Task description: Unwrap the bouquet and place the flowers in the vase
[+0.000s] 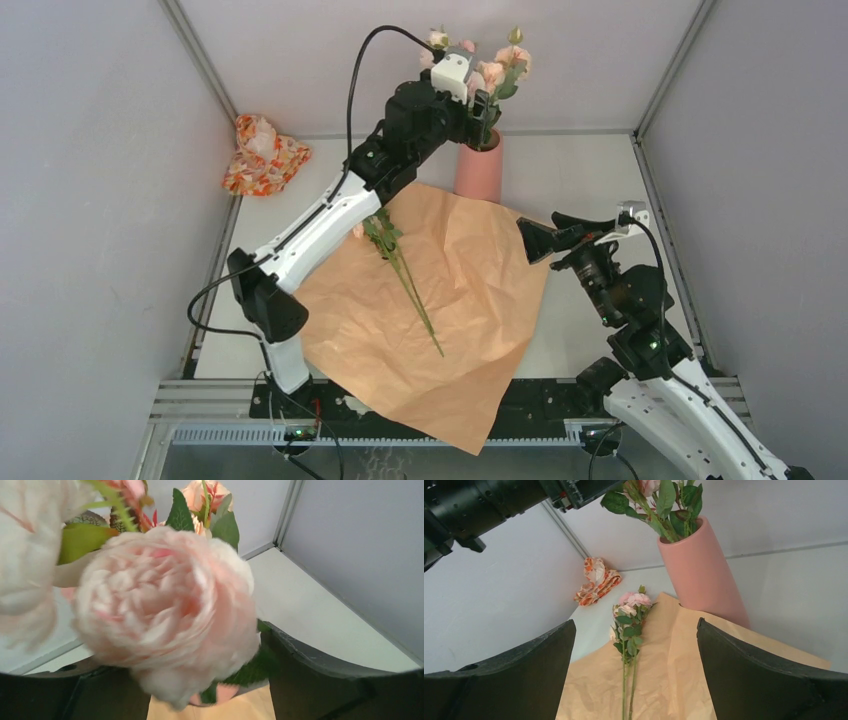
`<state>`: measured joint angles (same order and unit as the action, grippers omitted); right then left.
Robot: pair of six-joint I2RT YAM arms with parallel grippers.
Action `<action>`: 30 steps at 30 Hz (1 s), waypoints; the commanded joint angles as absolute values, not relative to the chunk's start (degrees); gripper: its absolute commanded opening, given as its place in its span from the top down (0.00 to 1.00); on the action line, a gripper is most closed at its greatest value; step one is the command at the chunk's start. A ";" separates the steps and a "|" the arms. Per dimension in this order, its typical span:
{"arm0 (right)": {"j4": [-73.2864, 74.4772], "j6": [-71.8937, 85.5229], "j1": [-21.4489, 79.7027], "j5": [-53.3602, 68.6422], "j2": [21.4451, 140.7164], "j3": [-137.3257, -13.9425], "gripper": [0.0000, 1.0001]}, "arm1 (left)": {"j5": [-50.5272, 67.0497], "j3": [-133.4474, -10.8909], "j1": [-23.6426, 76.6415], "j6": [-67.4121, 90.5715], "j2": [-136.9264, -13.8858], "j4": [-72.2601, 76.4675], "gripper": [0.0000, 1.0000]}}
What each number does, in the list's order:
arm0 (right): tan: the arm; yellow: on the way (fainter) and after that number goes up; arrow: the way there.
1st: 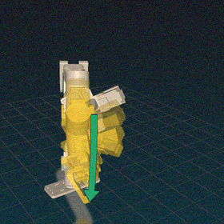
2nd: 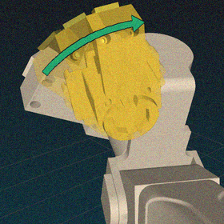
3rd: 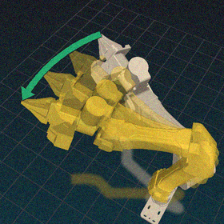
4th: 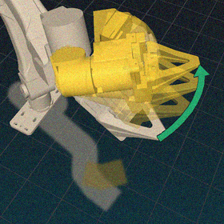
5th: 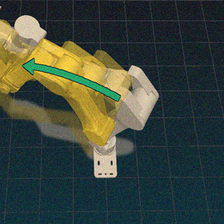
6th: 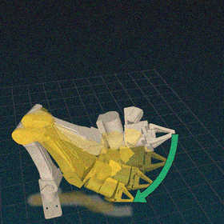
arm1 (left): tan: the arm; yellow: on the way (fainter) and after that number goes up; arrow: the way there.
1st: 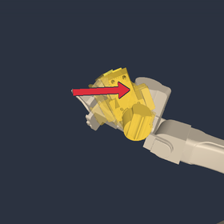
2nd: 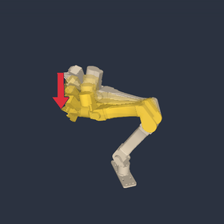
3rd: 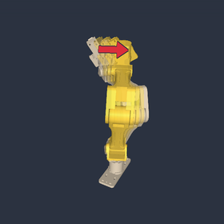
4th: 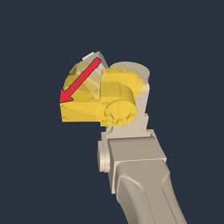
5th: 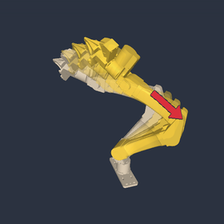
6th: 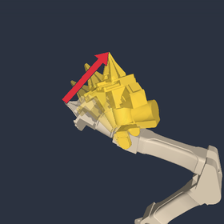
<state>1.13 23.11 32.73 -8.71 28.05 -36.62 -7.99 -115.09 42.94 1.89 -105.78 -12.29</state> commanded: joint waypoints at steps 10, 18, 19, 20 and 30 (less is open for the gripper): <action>-1.13 24.49 37.34 -8.91 27.44 -36.21 0.00 | -17.23 -90.88 46.87 3.84 -77.23 -7.59 0.19; -4.37 23.88 38.74 -9.38 30.99 -36.40 0.00 | -21.84 -80.14 47.13 4.53 -64.54 -8.75 0.16; -4.53 23.83 38.80 -9.30 31.64 -36.57 0.01 | -22.30 -78.69 47.14 4.79 -63.08 -8.52 0.16; -4.58 23.72 38.90 -9.17 32.31 -36.83 0.00 | -22.89 -76.71 47.11 4.95 -61.49 -8.15 0.16; -6.01 23.81 41.52 -9.64 37.06 -37.49 0.00 | -30.10 -70.62 47.17 7.49 -51.65 -11.49 0.16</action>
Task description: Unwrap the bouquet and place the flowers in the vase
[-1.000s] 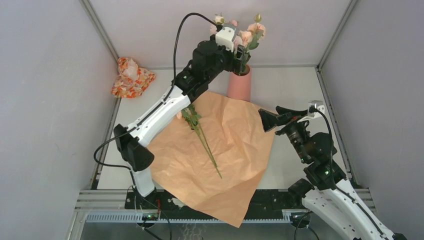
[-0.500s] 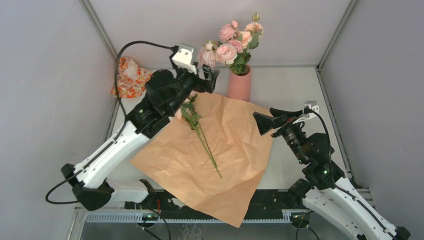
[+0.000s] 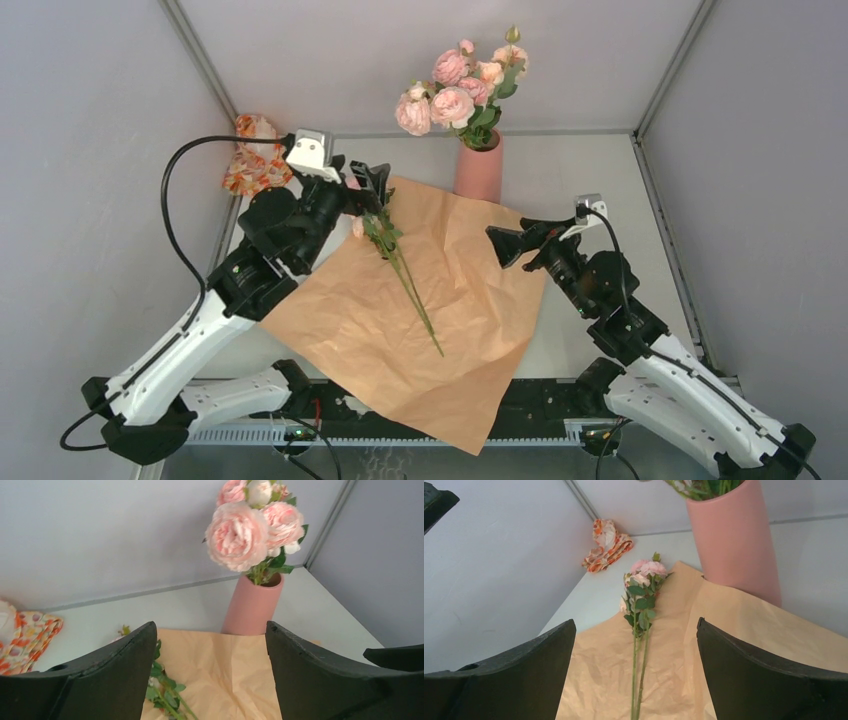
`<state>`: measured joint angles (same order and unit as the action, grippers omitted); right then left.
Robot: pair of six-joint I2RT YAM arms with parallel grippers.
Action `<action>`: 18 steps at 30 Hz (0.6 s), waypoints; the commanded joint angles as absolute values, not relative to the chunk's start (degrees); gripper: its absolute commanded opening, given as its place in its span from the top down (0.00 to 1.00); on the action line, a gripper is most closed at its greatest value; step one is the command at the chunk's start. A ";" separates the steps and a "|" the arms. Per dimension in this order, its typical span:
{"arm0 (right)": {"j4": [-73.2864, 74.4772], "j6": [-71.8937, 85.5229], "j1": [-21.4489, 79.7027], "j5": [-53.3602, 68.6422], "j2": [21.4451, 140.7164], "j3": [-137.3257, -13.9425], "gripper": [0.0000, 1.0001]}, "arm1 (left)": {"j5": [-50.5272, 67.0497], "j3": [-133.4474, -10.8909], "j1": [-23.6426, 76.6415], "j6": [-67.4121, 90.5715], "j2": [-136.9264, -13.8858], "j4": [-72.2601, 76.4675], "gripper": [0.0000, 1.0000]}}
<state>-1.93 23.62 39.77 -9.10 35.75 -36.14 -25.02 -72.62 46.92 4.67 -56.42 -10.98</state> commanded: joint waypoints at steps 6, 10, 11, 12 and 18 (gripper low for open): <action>-6.71 21.73 45.78 -11.73 40.10 -38.66 0.00 | -38.21 -60.88 47.17 16.28 -38.91 -15.55 0.16; -6.50 21.00 49.11 -12.86 42.77 -40.20 0.01 | -41.66 -55.72 47.18 26.12 -31.84 -22.26 0.17; -6.53 20.94 50.26 -12.92 43.84 -40.75 0.02 | -41.28 -54.46 47.17 27.54 -30.74 -23.91 0.17; -6.58 20.76 51.46 -13.00 44.99 -41.35 0.02 | -41.25 -53.15 47.18 29.12 -30.14 -25.35 0.18; -2.91 17.90 60.41 -13.61 58.31 -49.44 0.02 | -45.18 -49.75 47.19 42.22 -30.96 -38.65 0.22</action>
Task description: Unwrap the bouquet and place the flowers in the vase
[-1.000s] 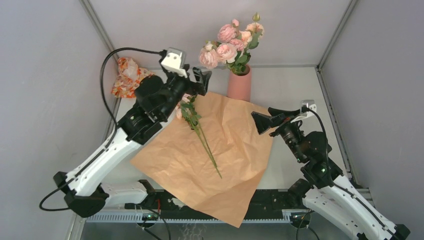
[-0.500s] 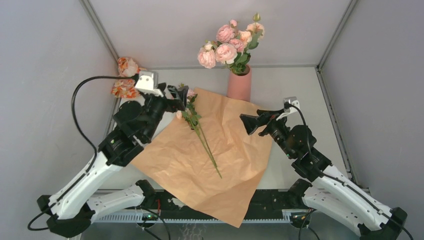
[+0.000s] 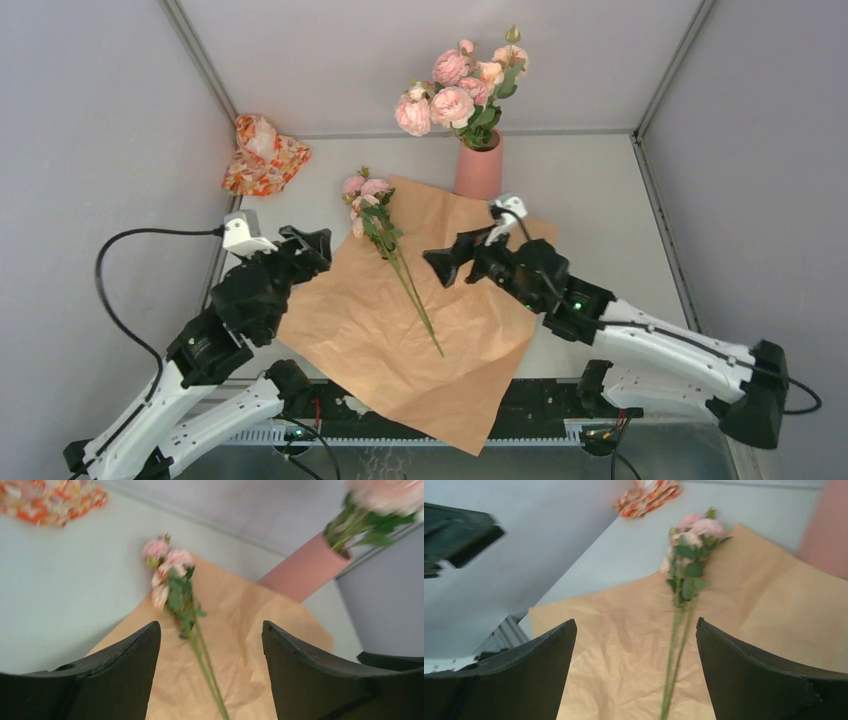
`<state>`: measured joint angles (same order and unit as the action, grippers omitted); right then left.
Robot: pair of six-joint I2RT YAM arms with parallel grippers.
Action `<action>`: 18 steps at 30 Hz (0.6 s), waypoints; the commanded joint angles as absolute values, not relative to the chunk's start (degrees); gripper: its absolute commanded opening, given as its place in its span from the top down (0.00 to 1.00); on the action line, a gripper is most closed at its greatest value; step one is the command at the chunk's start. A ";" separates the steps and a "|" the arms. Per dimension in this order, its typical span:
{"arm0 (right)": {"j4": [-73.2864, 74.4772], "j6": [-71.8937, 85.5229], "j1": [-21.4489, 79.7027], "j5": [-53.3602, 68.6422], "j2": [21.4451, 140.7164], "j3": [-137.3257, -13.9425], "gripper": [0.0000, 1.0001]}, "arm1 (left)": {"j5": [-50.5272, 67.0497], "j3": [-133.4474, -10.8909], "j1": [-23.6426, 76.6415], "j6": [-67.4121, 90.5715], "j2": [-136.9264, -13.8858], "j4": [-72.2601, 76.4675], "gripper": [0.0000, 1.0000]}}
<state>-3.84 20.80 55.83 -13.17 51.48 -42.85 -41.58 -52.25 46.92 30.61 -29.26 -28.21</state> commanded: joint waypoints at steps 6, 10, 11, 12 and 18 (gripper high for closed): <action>8.56 21.43 61.40 -9.03 77.11 -61.97 0.05 | -43.75 -43.77 47.16 49.95 -28.74 -43.14 0.24; 14.23 22.09 59.21 -5.49 87.62 -70.55 0.08 | -42.42 -40.93 47.20 53.23 -25.17 -46.34 0.25; 15.48 22.06 58.53 -4.24 90.59 -72.66 0.08 | -42.11 -39.91 47.13 54.05 -23.99 -46.94 0.25; 16.21 21.84 57.52 -3.19 92.74 -75.24 0.08 | -41.61 -38.80 47.13 54.66 -22.40 -47.16 0.25; 22.24 21.20 52.35 -0.62 106.33 -89.48 0.12 | -37.98 -33.05 47.19 57.67 -17.47 -48.00 0.26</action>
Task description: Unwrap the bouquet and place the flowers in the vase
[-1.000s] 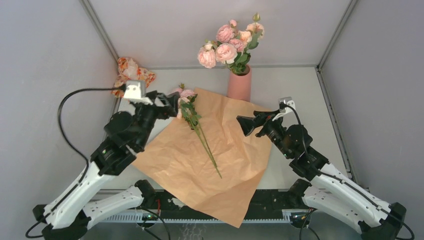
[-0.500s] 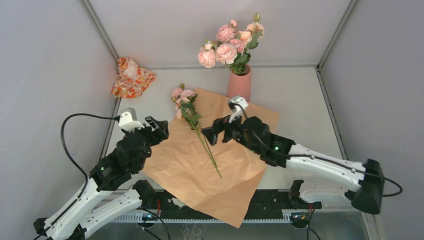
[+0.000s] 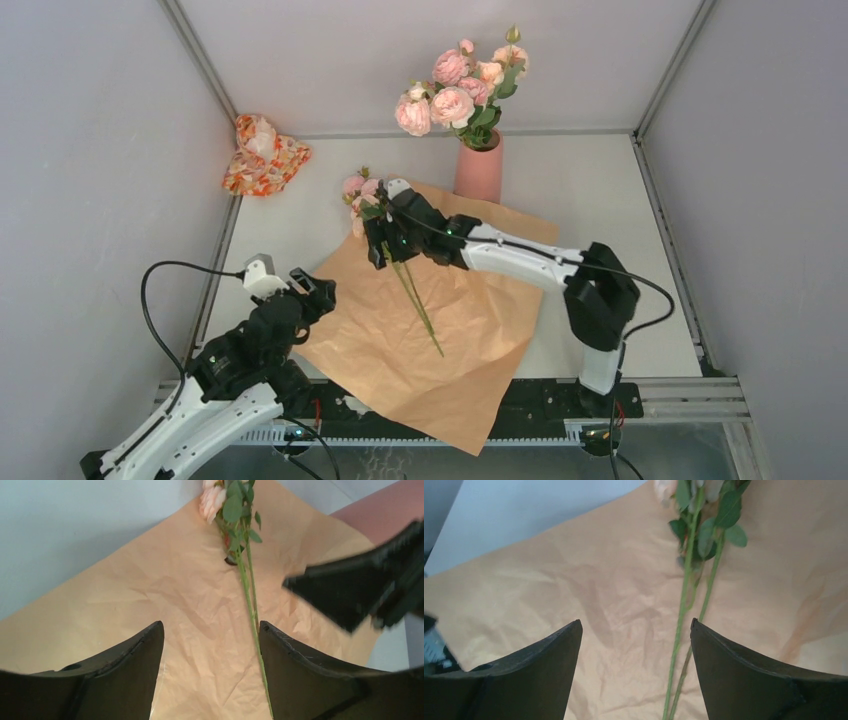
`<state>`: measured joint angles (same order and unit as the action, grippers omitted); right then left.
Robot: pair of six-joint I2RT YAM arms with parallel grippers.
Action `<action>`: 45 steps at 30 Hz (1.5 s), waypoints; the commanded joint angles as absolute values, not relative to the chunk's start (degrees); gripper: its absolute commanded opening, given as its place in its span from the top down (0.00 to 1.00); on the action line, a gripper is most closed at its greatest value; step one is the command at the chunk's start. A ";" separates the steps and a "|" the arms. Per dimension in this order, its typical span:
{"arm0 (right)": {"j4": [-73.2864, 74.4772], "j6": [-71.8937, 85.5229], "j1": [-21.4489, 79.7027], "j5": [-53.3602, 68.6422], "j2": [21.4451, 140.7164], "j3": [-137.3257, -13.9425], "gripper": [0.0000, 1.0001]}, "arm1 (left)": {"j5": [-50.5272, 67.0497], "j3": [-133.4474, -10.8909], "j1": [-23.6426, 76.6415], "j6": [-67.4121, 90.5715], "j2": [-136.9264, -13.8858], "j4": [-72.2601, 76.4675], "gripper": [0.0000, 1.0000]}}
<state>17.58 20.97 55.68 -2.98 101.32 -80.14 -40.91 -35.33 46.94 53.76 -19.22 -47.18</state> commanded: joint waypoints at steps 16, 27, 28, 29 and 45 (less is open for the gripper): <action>33.25 19.01 46.73 -4.37 132.03 -116.80 0.51 | -37.27 -32.57 47.20 57.66 -14.45 -51.72 0.27; 33.53 19.08 45.79 -3.52 137.07 -118.00 0.49 | -37.00 -32.62 47.21 57.92 -16.28 -51.22 0.28; 33.49 19.14 45.74 -3.49 137.48 -118.16 0.49 | -36.96 -32.54 47.24 57.91 -16.15 -51.17 0.27; 33.41 19.16 45.52 -3.35 137.85 -118.39 0.49 | -36.92 -32.52 47.28 57.84 -16.17 -51.26 0.28; 30.67 17.22 46.91 -5.62 133.24 -114.79 1.00 | -36.56 -31.60 47.27 58.44 -14.60 -52.00 0.28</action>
<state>33.61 19.16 45.54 -2.94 139.41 -117.10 -36.82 -31.97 47.03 57.60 -15.49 -52.05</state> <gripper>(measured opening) 0.024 0.721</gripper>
